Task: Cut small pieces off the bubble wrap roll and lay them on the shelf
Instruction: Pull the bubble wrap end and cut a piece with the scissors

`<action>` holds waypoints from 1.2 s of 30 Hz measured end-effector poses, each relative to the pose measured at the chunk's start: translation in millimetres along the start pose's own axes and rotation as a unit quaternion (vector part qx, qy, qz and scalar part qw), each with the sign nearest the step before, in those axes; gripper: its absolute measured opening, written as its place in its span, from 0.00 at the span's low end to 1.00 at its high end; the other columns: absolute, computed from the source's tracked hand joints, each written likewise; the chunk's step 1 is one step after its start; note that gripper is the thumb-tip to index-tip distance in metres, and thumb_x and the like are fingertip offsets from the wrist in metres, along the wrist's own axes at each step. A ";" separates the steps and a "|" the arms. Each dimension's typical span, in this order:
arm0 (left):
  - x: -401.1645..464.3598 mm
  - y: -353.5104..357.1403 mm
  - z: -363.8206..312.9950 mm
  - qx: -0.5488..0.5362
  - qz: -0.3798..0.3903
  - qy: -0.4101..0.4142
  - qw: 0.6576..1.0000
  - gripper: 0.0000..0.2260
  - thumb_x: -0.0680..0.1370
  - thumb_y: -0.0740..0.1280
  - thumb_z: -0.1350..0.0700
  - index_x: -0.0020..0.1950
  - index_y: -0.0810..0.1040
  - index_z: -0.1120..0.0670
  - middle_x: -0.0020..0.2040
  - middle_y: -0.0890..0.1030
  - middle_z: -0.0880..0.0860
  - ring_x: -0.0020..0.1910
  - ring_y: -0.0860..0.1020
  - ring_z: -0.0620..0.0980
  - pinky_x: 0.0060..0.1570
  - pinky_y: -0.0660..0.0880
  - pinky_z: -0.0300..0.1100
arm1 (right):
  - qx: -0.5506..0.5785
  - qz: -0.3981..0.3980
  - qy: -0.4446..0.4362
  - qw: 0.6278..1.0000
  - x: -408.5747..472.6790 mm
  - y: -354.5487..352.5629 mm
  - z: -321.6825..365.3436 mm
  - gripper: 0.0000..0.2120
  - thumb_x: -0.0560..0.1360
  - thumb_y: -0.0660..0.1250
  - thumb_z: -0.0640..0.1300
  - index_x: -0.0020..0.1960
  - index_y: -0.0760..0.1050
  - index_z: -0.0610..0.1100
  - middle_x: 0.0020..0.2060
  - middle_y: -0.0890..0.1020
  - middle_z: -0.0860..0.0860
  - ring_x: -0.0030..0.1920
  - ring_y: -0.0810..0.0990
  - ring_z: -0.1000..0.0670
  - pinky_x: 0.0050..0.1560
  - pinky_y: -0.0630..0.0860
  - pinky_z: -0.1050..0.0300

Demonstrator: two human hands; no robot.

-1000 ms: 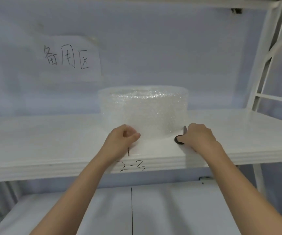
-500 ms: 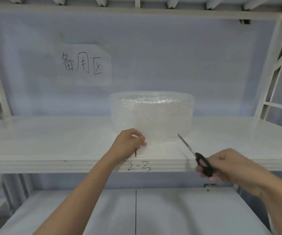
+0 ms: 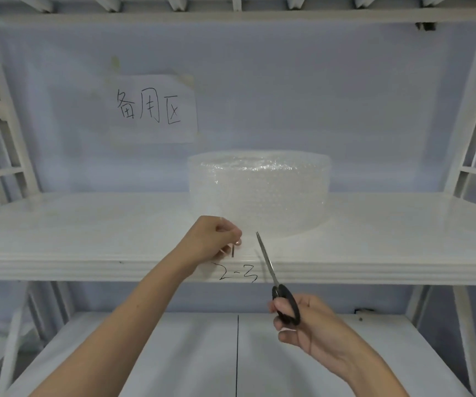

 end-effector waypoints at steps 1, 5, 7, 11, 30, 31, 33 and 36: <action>-2.5 -3.5 2.0 -0.002 -0.008 -0.002 1.000 0.06 0.77 0.68 0.60 0.48 0.82 0.62 0.38 0.84 0.52 0.27 0.75 0.44 0.28 0.74 0.36 | 0.003 0.008 0.001 1.000 2.7 3.2 -1.7 0.09 0.67 0.76 0.43 0.37 0.80 0.38 0.36 0.78 0.44 0.28 0.76 0.51 0.28 0.76 0.58; -10.4 -16.8 12.7 -0.028 -0.041 0.001 0.999 0.08 0.76 0.70 0.60 0.47 0.83 0.65 0.41 0.86 0.57 0.29 0.77 0.49 0.36 0.80 0.43 | 0.022 0.045 0.036 0.998 11.5 16.8 -6.9 0.17 0.70 0.72 0.55 0.34 0.74 0.42 0.34 0.76 0.47 0.29 0.75 0.49 0.27 0.74 0.56; -12.5 -22.8 17.4 -0.033 -0.050 -0.003 0.998 0.08 0.76 0.71 0.59 0.47 0.83 0.65 0.41 0.87 0.57 0.29 0.78 0.48 0.37 0.80 0.42 | 0.033 0.066 0.058 0.996 14.5 22.1 -9.1 0.19 0.67 0.68 0.58 0.35 0.73 0.42 0.34 0.76 0.47 0.29 0.75 0.49 0.26 0.74 0.56; -14.8 -33.5 23.5 -0.063 -0.039 -0.012 0.997 0.07 0.76 0.71 0.58 0.45 0.82 0.63 0.41 0.86 0.57 0.29 0.78 0.47 0.37 0.80 0.39 | 0.021 0.087 0.077 0.993 21.3 31.5 -12.4 0.22 0.63 0.70 0.61 0.36 0.74 0.41 0.34 0.75 0.47 0.29 0.74 0.48 0.25 0.74 0.55; -19.1 -41.6 24.2 -0.151 0.030 -0.008 0.988 0.04 0.77 0.69 0.62 0.45 0.80 0.63 0.35 0.81 0.55 0.30 0.78 0.46 0.38 0.80 0.36 | -0.041 0.090 -0.057 0.993 55.8 60.2 0.7 0.15 0.69 0.68 0.53 0.35 0.71 0.43 0.33 0.73 0.48 0.25 0.70 0.52 0.23 0.73 0.60; -19.3 -41.7 24.1 -0.153 0.030 -0.006 0.988 0.04 0.77 0.69 0.62 0.45 0.80 0.63 0.35 0.81 0.55 0.30 0.78 0.46 0.38 0.80 0.36 | -0.042 0.090 -0.060 0.993 56.0 60.3 0.0 0.14 0.69 0.68 0.53 0.35 0.71 0.43 0.33 0.73 0.48 0.25 0.70 0.52 0.22 0.73 0.60; -20.4 -42.2 23.8 -0.148 0.035 0.000 0.988 0.04 0.77 0.69 0.62 0.45 0.80 0.63 0.35 0.82 0.55 0.30 0.78 0.46 0.37 0.79 0.36 | -0.048 0.086 -0.058 0.993 55.7 60.5 0.2 0.16 0.71 0.71 0.54 0.35 0.71 0.43 0.32 0.74 0.49 0.25 0.71 0.51 0.22 0.73 0.59; -23.9 -40.8 22.8 -0.126 0.056 0.008 0.990 0.05 0.77 0.69 0.62 0.42 0.81 0.60 0.34 0.82 0.54 0.31 0.77 0.46 0.37 0.78 0.35 | -0.051 0.093 -0.043 0.993 54.6 63.4 4.8 0.18 0.70 0.67 0.57 0.37 0.71 0.42 0.33 0.74 0.50 0.26 0.71 0.50 0.20 0.72 0.59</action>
Point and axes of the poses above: each hand's wrist, its own x-axis towards the middle knuckle, its own y-axis out of the palm, z = x × y, the point moved 1 cm from there along x, towards the middle knuckle
